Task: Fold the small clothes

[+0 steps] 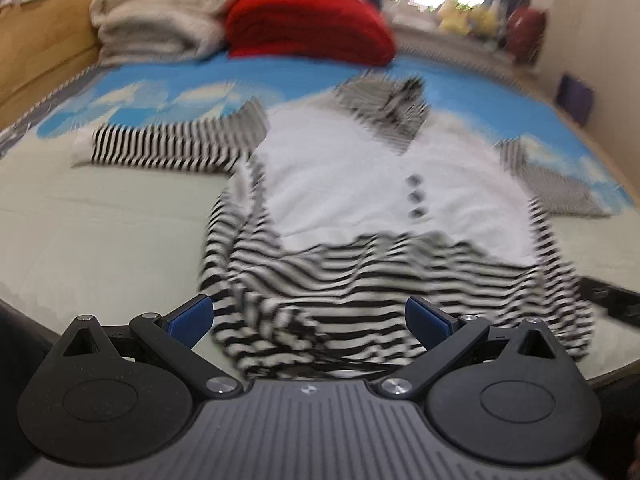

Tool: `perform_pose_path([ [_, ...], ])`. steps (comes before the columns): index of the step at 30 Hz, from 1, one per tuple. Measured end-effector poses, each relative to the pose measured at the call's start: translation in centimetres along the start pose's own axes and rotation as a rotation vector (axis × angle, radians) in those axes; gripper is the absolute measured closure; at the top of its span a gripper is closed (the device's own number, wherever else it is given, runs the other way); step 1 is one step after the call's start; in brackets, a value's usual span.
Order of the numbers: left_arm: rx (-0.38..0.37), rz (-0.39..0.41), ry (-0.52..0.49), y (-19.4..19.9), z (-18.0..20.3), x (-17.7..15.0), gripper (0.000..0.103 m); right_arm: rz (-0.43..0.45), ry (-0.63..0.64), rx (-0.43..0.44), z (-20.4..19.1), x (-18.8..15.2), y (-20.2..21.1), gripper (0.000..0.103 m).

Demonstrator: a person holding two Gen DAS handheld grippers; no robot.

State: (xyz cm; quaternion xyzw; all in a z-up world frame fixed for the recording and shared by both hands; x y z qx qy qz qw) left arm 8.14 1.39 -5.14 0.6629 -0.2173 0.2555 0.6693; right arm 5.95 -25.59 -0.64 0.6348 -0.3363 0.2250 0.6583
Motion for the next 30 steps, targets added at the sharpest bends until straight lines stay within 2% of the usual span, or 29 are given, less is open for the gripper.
perform_pose_path([
  [4,0.07,-0.107,0.032,-4.4,-2.3,1.2,0.001,-0.098,-0.025,-0.161,3.8,0.7,-3.8,0.026],
  [9,0.086,-0.227,0.071,-9.0,-4.7,0.5,0.005,-0.331,-0.085,-0.268,6.7,-1.8,-9.0,0.034],
  [11,0.075,-0.266,0.091,-10.0,-5.6,-0.3,0.02,-0.4,-0.112,-0.265,7.3,-3.1,-10.4,0.05],
  [12,0.04,-0.297,0.122,-10.3,-6.2,-0.8,0.045,-0.426,-0.139,-0.248,7.7,-3.6,-10.7,0.068],
  [13,-0.007,-0.311,0.158,-10.2,-6.5,-1.0,0.058,-0.432,-0.176,-0.22,8.0,-3.9,-10.3,0.077],
  [15,-0.044,-0.298,0.173,-9.4,-6.4,-0.9,0.067,-0.417,-0.182,-0.222,8.0,-3.6,-9.0,0.086],
  [17,-0.04,-0.267,0.127,-8.2,-5.8,-0.8,0.067,-0.408,-0.175,-0.227,7.6,-3.5,-7.8,0.086],
  [20,-0.039,-0.252,0.145,-7.5,-5.9,-0.7,0.06,-0.432,-0.183,-0.194,7.9,-3.8,-9.6,0.084],
  [21,-0.038,-0.225,0.149,-6.8,-5.9,-0.4,0.056,-0.43,-0.19,-0.198,8.0,-3.6,-9.8,0.077],
  [24,-0.004,-0.099,0.063,-5.0,-5.0,0.8,0.054,-0.318,-0.227,-0.195,8.0,-1.8,-8.4,0.07],
  [26,-0.004,-0.123,0.036,-5.8,-4.6,0.9,0.054,-0.269,-0.158,-0.209,7.2,-0.9,-8.2,0.061],
  [28,0.018,-0.251,0.05,-8.2,-4.8,-0.2,0.056,-0.317,-0.129,-0.211,6.9,-1.2,-9.2,0.056],
  [29,0.038,-0.276,0.061,-8.5,-5.0,-0.6,0.056,-0.36,-0.127,-0.221,6.9,-1.6,-9.8,0.056],
  [30,0.035,-0.264,0.068,-8.3,-5.1,-0.6,0.056,-0.383,-0.144,-0.235,7.1,-1.9,-9.9,0.056],
])
Point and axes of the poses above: each gripper's, at about its wrist camera, not at the fingertips, and y roughly against the way its jaws point, z to its right, x to its top, the point moved 3 cm from there along -y, roughly the way its jaws point, and after that the axes turned 1 degree about -z, right-handed, at the moved point
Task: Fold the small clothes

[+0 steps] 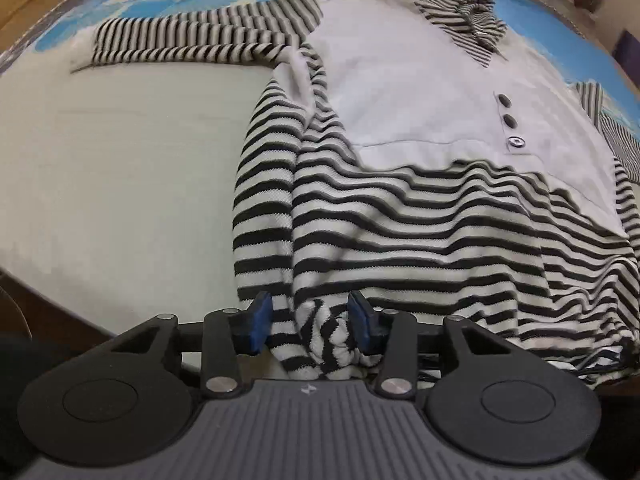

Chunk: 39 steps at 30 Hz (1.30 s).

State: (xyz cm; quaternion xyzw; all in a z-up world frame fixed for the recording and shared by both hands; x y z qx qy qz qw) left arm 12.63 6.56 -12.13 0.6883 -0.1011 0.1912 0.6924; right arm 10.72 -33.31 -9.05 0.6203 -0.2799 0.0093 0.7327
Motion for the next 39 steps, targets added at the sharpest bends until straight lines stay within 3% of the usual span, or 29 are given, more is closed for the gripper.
perform_pose_path([
  [3,-0.017,0.117,-0.054,1.6,0.8,0.1,0.055,0.024,0.004,-0.001,0.0,0.0,0.8,0.054],
  [4,0.023,0.089,-0.103,0.6,1.3,0.1,0.055,0.019,0.024,-0.014,-0.3,0.0,0.7,0.053],
  [6,0.04,0.005,-0.096,-0.9,1.5,-0.3,0.055,0.004,0.023,-0.022,0.1,-0.6,0.6,0.052],
  [7,0.03,0.028,-0.07,0.0,1.2,0.0,0.056,0.016,0.007,-0.017,0.3,-0.6,1.0,0.052],
  [12,-0.018,0.256,-0.09,6.9,1.7,2.1,0.054,0.237,-0.045,0.035,1.5,0.2,5.2,0.051],
  [16,-0.07,0.371,-0.031,12.3,1.6,6.0,0.053,0.397,-0.078,0.113,2.1,0.9,9.5,0.051],
  [18,-0.089,0.426,-0.006,13.6,1.3,7.8,0.047,0.494,-0.073,0.144,2.3,1.7,11.6,0.051],
  [20,-0.087,0.481,-0.001,14.6,0.0,9.6,0.047,0.569,-0.064,0.179,2.5,2.3,13.5,0.05],
  [22,-0.024,0.543,-0.049,14.8,-1.1,11.5,0.047,0.619,-0.044,0.191,2.4,3.5,15.1,0.046],
  [25,0.057,0.598,-0.102,13.4,-2.6,14.5,0.047,0.657,-0.045,0.213,2.6,5.4,17.2,0.044],
  [29,0.05,0.584,-0.018,10.0,-6.4,19.6,0.05,0.647,0.001,0.233,2.0,8.6,17.7,0.044],
  [34,0.1,0.541,0.048,3.6,-11.4,25.2,0.05,0.614,0.084,0.196,0.1,11.6,15.9,0.042],
  [39,0.094,0.459,0.258,-2.7,-19.5,27.3,0.05,0.571,0.115,0.202,-3.2,12.8,13.2,0.042],
])
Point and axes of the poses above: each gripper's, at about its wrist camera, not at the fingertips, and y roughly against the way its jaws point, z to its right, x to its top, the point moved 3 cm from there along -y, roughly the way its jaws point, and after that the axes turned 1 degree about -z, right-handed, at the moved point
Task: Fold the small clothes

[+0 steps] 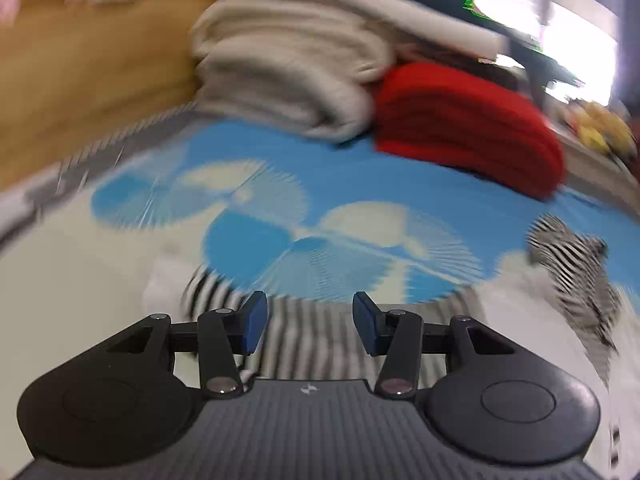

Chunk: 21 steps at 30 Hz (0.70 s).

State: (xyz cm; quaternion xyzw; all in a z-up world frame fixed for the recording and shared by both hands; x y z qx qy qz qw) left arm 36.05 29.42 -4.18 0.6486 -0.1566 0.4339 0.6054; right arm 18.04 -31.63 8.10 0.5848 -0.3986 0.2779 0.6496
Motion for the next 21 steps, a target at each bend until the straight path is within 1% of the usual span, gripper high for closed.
perform_pose_path([
  [2,0.018,-0.059,0.132,-2.4,-3.7,-0.6,0.05,-0.015,0.013,0.019,-1.3,0.3,-1.6,0.042],
  [3,0.035,-0.097,0.214,-3.6,-5.6,-1.0,0.05,-0.019,0.023,0.031,-2.1,0.5,-2.3,0.042],
  [4,0.046,-0.139,0.32,-5.0,-7.8,-1.4,0.05,-0.022,0.033,0.047,-2.9,0.7,-3.1,0.042],
  [6,0.06,-0.189,0.468,-6.6,-10.8,-2.3,0.047,-0.029,0.047,0.072,-4.5,1.1,-4.6,0.042],
  [7,0.058,-0.195,0.504,-6.9,-11.9,-2.5,0.047,-0.033,0.052,0.09,-5.4,1.3,-5.5,0.042],
  [10,-0.004,-0.193,0.612,-7.9,-13.9,-2.7,0.047,-0.048,0.067,0.132,-8.1,2.3,-7.9,0.042],
  [12,-0.003,-0.176,0.66,-8.1,-14.7,-2.9,0.046,-0.057,0.082,0.158,-9.7,2.7,-9.3,0.042],
  [14,0.013,-0.193,0.682,-8.7,-15.1,-3.2,0.048,-0.065,0.092,0.187,-11.2,3.2,-10.6,0.042],
  [15,0.012,-0.198,0.688,-8.8,-14.9,-3.3,0.05,-0.075,0.093,0.206,-12.1,3.4,-11.3,0.042],
  [17,0.021,-0.181,0.691,-9.0,-15.0,-3.2,0.063,-0.092,0.092,0.252,-13.5,3.7,-12.3,0.042],
  [18,0.03,-0.184,0.686,-9.2,-14.9,-3.0,0.081,-0.097,0.091,0.276,-14.0,3.9,-12.7,0.042],
  [19,0.037,-0.191,0.686,-9.3,-15.0,-3.0,0.088,-0.099,0.092,0.294,-14.4,4.0,-12.9,0.042],
  [21,0.04,-0.18,0.691,-8.7,-15.1,-2.8,0.094,-0.093,0.092,0.321,-15.0,3.9,-13.3,0.042],
])
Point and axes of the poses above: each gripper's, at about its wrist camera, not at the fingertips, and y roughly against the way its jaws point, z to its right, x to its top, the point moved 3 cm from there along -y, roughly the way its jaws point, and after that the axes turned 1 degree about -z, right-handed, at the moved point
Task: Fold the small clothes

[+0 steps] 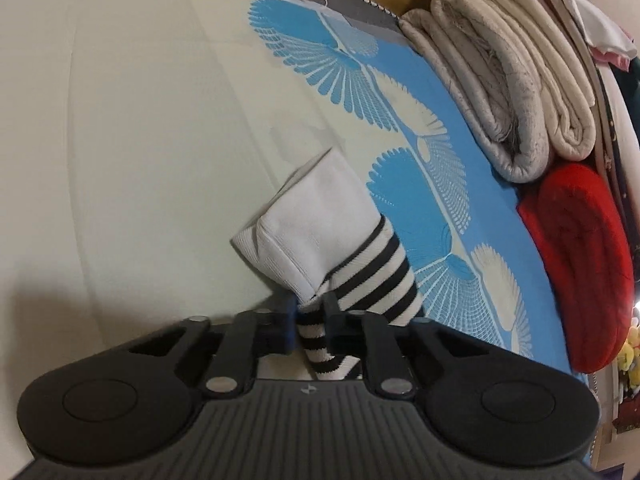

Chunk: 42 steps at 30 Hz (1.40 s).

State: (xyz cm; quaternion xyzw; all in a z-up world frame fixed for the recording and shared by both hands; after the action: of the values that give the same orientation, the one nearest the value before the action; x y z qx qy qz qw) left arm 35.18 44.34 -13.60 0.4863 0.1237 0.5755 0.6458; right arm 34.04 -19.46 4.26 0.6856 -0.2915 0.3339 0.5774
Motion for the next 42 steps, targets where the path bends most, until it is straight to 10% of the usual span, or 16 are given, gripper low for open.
perform_pose_path([
  [5,0.078,0.103,-0.01,3.9,0.8,0.3,0.094,-0.024,-0.076,-0.003,0.4,-0.6,-1.1,0.042],
  [10,0.156,0.071,0.107,3.1,-0.4,-0.7,0.07,-0.087,-0.183,0.001,1.4,-0.9,-2.1,0.042],
  [16,0.156,0.041,0.151,1.5,-1.3,-1.2,0.093,-0.109,-0.183,-0.018,3.1,-1.6,-2.2,0.042],
  [20,0.17,0.154,0.03,4.7,3.5,-1.0,0.094,-0.122,-0.199,-0.051,4.8,-1.6,-2.1,0.042],
  [26,-0.125,0.208,-0.32,14.1,19.3,-8.0,0.094,-0.105,-0.253,-0.092,7.8,-0.4,-0.9,0.047],
  [29,-0.31,0.105,-0.47,17.1,26.2,-15.8,0.094,-0.067,-0.285,-0.122,9.6,0.1,-0.1,0.089],
  [34,-0.586,-0.372,-0.673,16.6,31.4,-31.2,0.081,-0.066,-0.417,-0.145,13.8,0.3,0.5,0.092],
  [36,-0.554,-0.463,-0.692,15.4,31.0,-33.7,0.08,-0.083,-0.463,-0.153,15.4,0.1,0.4,0.092],
  [42,-0.253,-0.206,-0.641,12.5,29.2,-26.4,0.078,-0.184,-0.549,-0.165,17.8,-2.0,-1.4,0.075],
])
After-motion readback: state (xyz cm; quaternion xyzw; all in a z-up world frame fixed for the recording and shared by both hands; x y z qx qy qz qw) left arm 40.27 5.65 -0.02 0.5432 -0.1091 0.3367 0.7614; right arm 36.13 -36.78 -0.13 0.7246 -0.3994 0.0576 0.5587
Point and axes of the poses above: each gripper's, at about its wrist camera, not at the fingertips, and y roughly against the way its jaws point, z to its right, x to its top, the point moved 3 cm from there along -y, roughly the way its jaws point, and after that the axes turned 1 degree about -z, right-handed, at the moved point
